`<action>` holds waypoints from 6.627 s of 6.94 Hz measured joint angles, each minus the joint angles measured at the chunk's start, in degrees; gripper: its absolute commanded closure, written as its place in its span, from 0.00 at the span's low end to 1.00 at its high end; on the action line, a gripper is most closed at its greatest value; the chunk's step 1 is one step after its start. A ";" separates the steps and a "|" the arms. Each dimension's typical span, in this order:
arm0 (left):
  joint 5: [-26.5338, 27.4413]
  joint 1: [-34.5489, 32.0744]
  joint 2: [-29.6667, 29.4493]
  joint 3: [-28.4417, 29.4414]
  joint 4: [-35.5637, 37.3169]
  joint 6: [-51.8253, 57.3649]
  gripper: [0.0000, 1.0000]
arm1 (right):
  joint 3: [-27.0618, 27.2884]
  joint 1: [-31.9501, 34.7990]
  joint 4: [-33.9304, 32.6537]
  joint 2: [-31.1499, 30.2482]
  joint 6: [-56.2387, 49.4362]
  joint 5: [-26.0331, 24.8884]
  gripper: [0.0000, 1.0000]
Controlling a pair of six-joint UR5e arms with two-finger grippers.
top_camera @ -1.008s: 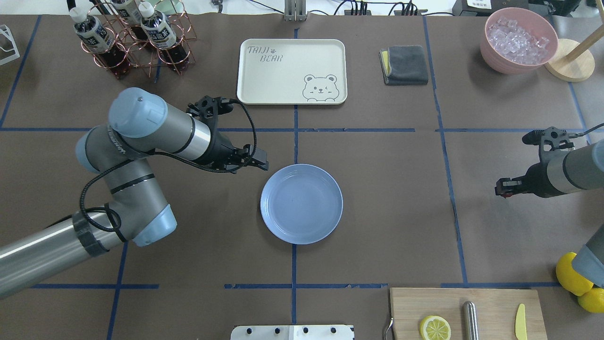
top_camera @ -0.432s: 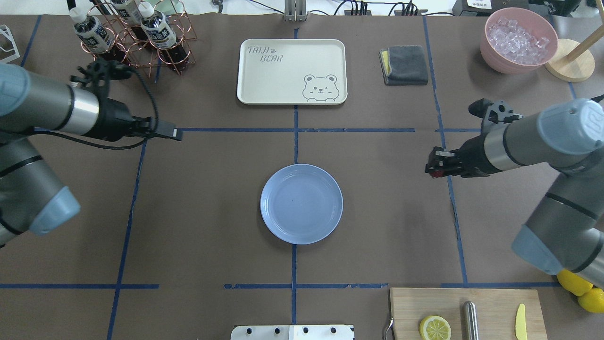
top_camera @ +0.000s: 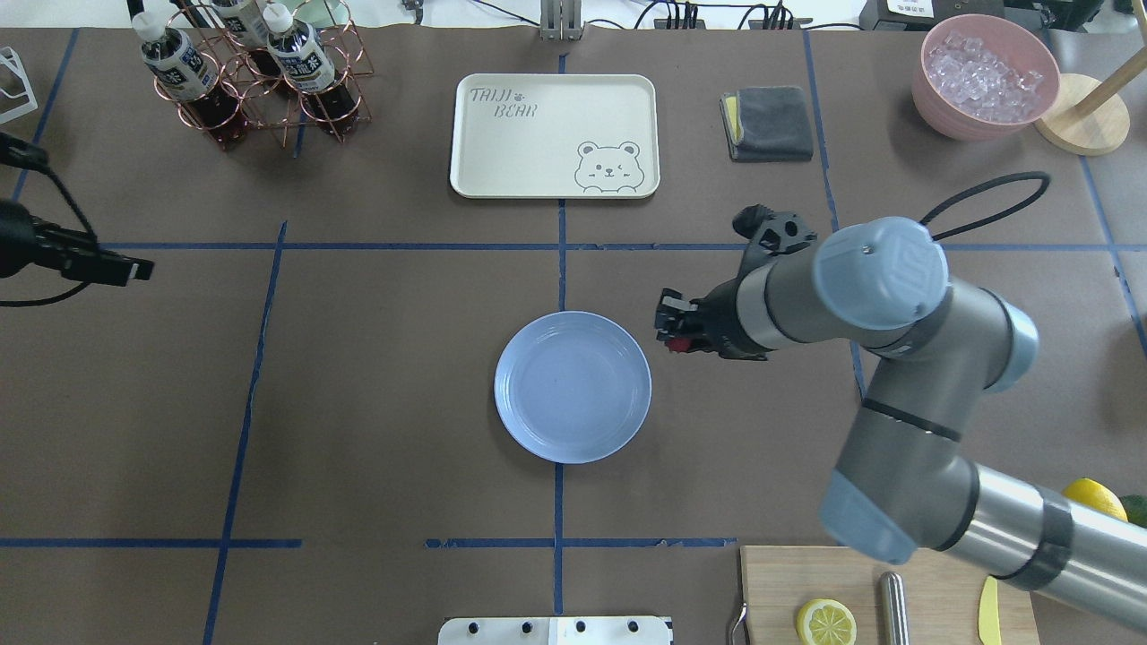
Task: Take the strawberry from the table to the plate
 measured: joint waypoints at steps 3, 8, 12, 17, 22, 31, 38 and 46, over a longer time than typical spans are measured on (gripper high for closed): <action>-0.42 -4.81 3.64 0.24 -0.11 9.35 0.01 | -7.10 -6.95 -4.92 10.45 5.67 -8.08 1.00; -0.44 -5.15 4.48 -0.48 -0.13 8.76 0.01 | -17.37 -9.66 -5.37 14.29 5.48 -12.42 0.56; -0.44 -5.08 4.43 0.00 -0.20 8.51 0.01 | -15.93 -9.69 -9.04 14.94 5.16 -12.50 0.00; -0.30 -5.00 3.79 0.41 -0.10 8.68 0.01 | 10.07 1.78 -15.55 -2.07 -3.27 -0.80 0.00; -0.45 -7.75 4.15 1.67 2.74 10.82 0.01 | 10.08 34.82 -15.17 -25.41 -53.17 23.45 0.00; -14.49 -23.54 2.92 -0.16 33.29 32.89 0.00 | -4.66 50.15 -15.19 -27.63 -83.97 31.20 0.00; -14.42 -23.49 4.98 -0.77 30.23 33.22 0.00 | -4.81 50.13 -15.10 -27.97 -83.67 31.82 0.00; -15.00 -23.69 4.49 -2.08 30.66 33.21 0.00 | -4.99 50.10 -15.10 -27.38 -83.60 31.82 0.00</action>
